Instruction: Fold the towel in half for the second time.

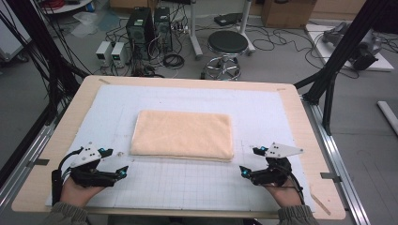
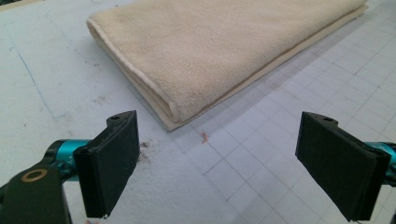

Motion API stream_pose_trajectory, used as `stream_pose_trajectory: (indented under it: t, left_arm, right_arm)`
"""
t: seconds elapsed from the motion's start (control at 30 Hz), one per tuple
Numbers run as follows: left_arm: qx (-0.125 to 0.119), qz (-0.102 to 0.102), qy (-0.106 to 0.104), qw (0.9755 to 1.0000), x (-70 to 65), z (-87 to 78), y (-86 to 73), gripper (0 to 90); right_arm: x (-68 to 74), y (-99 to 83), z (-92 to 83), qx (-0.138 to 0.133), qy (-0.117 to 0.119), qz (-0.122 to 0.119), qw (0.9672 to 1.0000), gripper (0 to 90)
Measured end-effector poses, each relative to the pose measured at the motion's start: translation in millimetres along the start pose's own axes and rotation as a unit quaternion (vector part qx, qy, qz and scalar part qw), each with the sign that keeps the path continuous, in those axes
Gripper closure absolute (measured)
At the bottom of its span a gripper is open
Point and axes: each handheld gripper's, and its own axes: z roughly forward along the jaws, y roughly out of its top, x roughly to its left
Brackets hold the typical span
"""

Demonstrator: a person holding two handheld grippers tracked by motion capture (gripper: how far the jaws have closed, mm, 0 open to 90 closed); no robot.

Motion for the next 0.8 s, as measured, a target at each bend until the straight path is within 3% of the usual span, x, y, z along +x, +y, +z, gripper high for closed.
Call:
stream_pose_trajectory:
  t: [0.8]
  left_arm:
    - [0.007, 0.002, -0.002, 1.0000, -4.7, -9.5, -7.9, 12.6]
  right_arm:
    - [4.7, -11.6, -11.9, 0.003, 0.000, 0.004, 1.0000, 12.3]
